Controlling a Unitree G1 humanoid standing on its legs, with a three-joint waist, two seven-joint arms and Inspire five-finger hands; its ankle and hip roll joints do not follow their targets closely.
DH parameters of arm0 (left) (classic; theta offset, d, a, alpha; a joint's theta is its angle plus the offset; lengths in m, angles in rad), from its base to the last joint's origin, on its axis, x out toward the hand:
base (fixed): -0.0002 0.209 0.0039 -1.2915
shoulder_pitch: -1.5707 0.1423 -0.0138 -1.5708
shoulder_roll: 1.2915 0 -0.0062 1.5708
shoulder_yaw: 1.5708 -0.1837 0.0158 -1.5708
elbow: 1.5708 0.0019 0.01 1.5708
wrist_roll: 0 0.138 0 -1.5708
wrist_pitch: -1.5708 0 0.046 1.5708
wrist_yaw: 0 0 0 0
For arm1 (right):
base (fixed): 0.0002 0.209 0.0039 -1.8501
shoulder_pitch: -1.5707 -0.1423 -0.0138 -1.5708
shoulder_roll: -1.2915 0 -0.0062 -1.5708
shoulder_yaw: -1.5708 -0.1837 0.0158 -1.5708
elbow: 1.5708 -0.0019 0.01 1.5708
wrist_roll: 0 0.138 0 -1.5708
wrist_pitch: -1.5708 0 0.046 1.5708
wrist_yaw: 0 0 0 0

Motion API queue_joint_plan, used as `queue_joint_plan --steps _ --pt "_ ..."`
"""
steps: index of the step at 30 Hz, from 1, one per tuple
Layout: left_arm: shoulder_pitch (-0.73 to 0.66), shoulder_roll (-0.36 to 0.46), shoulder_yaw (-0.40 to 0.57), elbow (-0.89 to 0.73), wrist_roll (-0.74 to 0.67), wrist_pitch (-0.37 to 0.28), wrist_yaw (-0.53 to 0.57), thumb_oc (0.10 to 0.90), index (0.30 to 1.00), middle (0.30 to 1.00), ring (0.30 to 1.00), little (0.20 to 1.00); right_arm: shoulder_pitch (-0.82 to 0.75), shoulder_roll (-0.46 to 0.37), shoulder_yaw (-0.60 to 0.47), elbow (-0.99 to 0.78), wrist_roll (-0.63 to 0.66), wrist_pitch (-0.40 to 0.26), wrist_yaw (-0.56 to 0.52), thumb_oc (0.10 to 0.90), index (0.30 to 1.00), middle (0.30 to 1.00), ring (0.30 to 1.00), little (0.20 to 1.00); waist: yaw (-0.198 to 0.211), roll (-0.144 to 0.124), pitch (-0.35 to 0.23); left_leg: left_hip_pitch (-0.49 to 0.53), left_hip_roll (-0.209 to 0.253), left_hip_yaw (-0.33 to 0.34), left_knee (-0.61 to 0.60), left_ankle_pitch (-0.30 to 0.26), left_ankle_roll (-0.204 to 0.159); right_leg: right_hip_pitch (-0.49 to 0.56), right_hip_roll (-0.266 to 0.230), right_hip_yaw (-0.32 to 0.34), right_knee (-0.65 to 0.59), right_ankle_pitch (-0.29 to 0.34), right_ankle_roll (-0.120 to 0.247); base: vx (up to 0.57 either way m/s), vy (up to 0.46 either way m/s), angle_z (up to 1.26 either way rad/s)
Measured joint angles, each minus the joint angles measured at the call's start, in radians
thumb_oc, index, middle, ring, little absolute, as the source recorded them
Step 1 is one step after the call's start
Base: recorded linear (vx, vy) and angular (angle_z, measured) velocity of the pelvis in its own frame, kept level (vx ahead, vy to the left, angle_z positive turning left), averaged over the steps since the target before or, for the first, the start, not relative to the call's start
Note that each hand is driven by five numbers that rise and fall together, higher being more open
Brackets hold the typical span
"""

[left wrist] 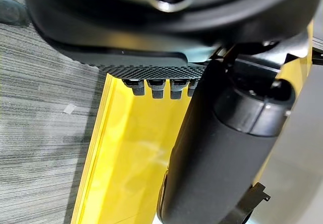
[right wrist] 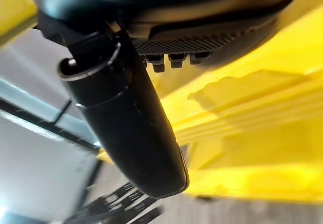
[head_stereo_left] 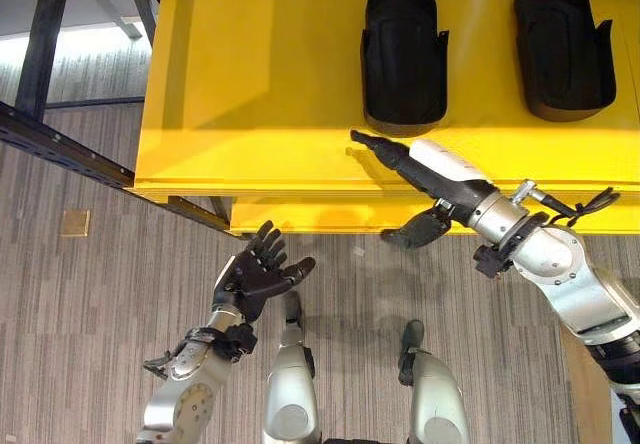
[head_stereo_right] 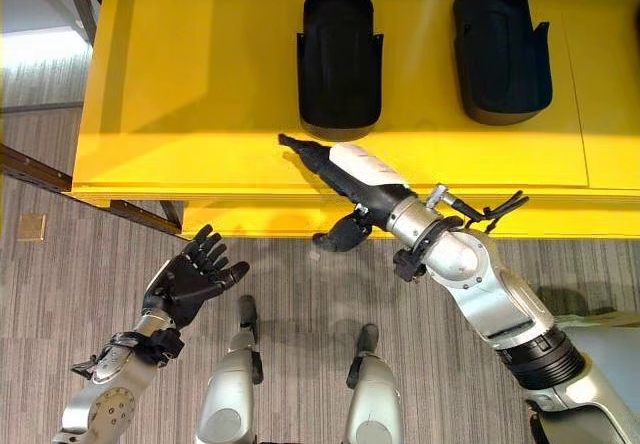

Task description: Move parts from the plastic box to the shelf.

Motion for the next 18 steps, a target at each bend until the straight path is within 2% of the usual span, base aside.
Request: queue_joint_plan --steps 4,7,10,14,15,18 --pt "-0.009 0.000 -0.019 0.000 0.000 0.000 0.000 0.900 1.000 1.000 1.000 1.000 -0.038 0.018 0.074 -0.024 0.050 0.055 0.092 0.900 1.000 1.000 1.000 1.000 0.013 0.000 0.000 -0.001 0.000 -0.003 0.000 0.000 0.000 0.000 0.000 -0.003 0.002 -0.003 0.003 0.00 -0.020 0.02" --pt "-0.010 0.007 -0.034 0.000 0.000 0.000 -0.001 0.900 1.000 1.000 1.000 1.000 -0.082 0.026 0.160 -0.018 0.095 0.133 0.141 0.900 1.000 1.000 1.000 1.000 0.024 0.000 0.000 -0.006 0.000 -0.012 0.001 0.001 -0.001 0.000 -0.001 -0.010 0.004 -0.004 0.003 0.01 -0.039 0.06" --pt "-0.008 0.011 -0.037 0.000 0.001 -0.002 -0.001 0.900 1.000 1.000 1.000 1.000 -0.099 0.048 0.227 0.038 0.164 0.177 0.148 0.900 1.000 1.000 1.000 1.000 0.053 0.000 0.000 -0.011 0.000 -0.018 0.001 0.001 -0.001 0.000 -0.001 -0.016 0.005 -0.004 0.001 0.01 -0.037 0.06" --pt "0.000 0.023 -0.037 0.003 0.003 -0.006 -0.001 0.900 1.000 1.000 1.000 1.000 -0.103 0.075 0.227 0.081 0.167 0.196 0.126 0.900 1.000 1.000 1.000 1.000 0.066 0.000 0.000 -0.012 -0.001 -0.023 0.001 0.002 -0.002 0.006 -0.002 -0.023 0.003 -0.003 0.003 0.03 -0.007 0.05" --pt "0.003 0.027 -0.038 0.003 0.004 -0.006 0.002 0.900 1.000 1.000 1.000 1.000 -0.116 0.096 0.233 0.123 0.167 0.192 0.124 0.900 1.000 1.000 1.000 1.000 0.066 0.000 0.000 -0.010 -0.001 -0.025 0.003 0.002 -0.003 0.011 -0.002 -0.025 0.003 -0.003 0.003 0.03 0.006 0.07" --pt "-0.020 0.032 -0.063 0.003 0.006 -0.006 0.002 0.900 1.000 1.000 1.000 1.000 -0.183 0.241 0.288 0.348 0.131 0.202 0.064 0.900 1.000 1.000 1.000 1.000 0.067 0.003 0.000 -0.010 -0.002 -0.033 0.018 0.000 0.000 0.023 -0.004 -0.037 0.012 -0.008 0.002 0.02 -0.024 0.10"
